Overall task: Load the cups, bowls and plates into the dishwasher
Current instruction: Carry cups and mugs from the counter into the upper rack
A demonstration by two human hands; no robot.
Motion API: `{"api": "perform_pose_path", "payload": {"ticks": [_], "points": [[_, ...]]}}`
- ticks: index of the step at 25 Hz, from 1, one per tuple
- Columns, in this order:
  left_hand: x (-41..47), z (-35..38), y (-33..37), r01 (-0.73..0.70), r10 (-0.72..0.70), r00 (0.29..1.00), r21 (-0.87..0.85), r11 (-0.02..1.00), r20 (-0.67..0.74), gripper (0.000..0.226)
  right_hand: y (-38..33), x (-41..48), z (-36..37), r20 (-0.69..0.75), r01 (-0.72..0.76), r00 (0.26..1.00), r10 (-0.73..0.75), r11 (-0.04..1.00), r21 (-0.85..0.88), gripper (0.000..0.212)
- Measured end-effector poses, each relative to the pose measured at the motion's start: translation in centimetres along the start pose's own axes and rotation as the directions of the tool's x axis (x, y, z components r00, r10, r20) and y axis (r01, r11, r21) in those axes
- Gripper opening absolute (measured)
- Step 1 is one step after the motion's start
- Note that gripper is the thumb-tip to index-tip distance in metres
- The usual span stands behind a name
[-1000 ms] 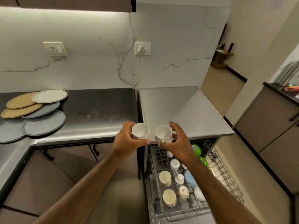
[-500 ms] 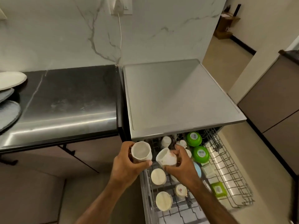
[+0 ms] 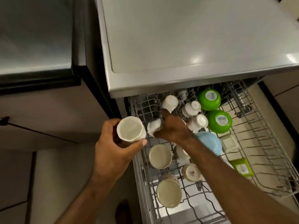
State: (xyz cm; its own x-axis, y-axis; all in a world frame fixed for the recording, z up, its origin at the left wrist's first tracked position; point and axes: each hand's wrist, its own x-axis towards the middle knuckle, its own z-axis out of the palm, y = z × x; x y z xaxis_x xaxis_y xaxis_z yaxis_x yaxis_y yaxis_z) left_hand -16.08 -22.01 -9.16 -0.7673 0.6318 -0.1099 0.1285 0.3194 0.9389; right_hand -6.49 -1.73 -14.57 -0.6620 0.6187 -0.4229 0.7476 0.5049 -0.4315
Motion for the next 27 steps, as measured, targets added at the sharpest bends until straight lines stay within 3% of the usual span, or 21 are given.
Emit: {"api": "perform_pose_path", "payload": {"ticks": [3,8,16,21,22,23,24,25,27], "points": [[0.0,0.1,-0.5,-0.004,0.004,1.0,-0.016,1.0,-0.009,0.072,-0.9,1.7,0.7,0.075,0.043,0.997,-0.028,0.977,-0.209,0.097],[0.2,0.1,-0.5,0.024,-0.024,1.0,-0.03,0.999,-0.009,0.081,-1.9,2.3,2.2,0.125,0.097,0.99,-0.063,0.953,-0.287,0.108],[0.5,0.9,-0.6,0.04,-0.039,0.999,0.017,0.999,-0.034,0.088,-0.2,1.1,3.0,0.038,0.138,0.99,-0.133,0.971,-0.194,0.1],[0.8,1.7,-0.4,0.102,-0.103,0.995,-0.103,0.989,-0.008,0.076,0.6,0.1,1.6,-0.006,0.125,0.992,-0.127,0.987,-0.101,0.09],[1.0,2.0,-0.3,0.109,-0.11,0.994,-0.137,0.985,0.002,0.073,0.8,-0.1,1.2,-0.025,0.108,0.994,-0.109,0.994,-0.016,0.087],[1.1,2.2,-0.1,0.12,-0.12,0.993,-0.171,0.978,0.01,0.07,1.0,-0.4,0.8,-0.025,0.094,0.996,-0.091,0.983,0.158,0.085],[1.3,2.4,0.0,0.131,-0.131,0.991,-0.204,0.97,0.014,0.067,1.2,-0.8,0.4,0.01,0.077,0.996,-0.089,0.908,0.412,0.085],[1.4,2.7,0.2,0.139,-0.139,0.99,-0.237,0.962,0.018,0.065,1.4,-1.4,0.1,0.068,0.063,0.988,-0.142,0.752,0.656,0.088],[1.7,3.2,0.5,0.145,-0.144,0.989,-0.283,0.948,0.024,0.065,1.6,-2.6,-0.3,0.115,0.025,0.945,-0.305,0.419,0.908,0.096]]}}
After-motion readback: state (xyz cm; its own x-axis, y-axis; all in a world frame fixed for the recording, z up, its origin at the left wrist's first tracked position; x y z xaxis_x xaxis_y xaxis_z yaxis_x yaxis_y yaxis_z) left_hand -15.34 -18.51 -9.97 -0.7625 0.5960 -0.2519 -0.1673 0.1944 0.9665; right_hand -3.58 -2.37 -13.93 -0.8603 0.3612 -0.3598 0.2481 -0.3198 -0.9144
